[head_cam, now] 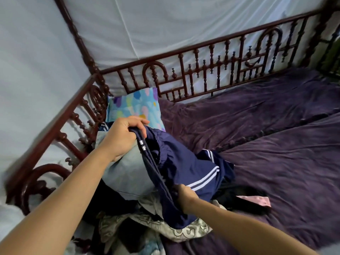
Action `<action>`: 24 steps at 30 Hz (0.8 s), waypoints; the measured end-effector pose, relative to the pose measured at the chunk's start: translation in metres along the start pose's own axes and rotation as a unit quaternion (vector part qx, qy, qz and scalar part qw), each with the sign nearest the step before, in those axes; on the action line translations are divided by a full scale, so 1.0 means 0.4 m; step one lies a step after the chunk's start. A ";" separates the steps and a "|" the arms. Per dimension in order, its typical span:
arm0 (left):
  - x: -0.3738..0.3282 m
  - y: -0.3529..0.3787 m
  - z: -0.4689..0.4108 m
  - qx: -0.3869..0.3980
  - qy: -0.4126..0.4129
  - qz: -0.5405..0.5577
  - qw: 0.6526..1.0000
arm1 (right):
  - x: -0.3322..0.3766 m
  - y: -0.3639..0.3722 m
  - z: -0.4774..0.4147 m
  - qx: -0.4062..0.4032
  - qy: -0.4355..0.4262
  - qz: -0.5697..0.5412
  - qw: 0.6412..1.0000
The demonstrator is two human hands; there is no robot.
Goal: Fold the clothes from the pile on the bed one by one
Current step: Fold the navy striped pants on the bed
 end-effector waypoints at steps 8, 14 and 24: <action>0.050 0.126 0.136 0.278 -0.096 -0.286 0.912 | -0.314 -0.430 0.303 -0.327 0.087 -0.069 0.939; -0.032 0.307 0.262 0.377 -0.044 -0.271 0.885 | -0.371 -0.471 0.560 -0.237 0.068 -0.082 0.966; -0.222 0.380 0.448 0.276 0.081 -0.336 0.897 | -0.356 -0.528 0.832 -0.380 0.130 0.120 0.908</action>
Point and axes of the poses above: each hand's wrist, its own z-axis away from the middle knuckle, its own y-axis out of the palm, x = y × z, the point moved 4 cm from there along -z, towards the middle knuckle, and after that the axes turned 2 degrees about z, right-handed, at the moved point
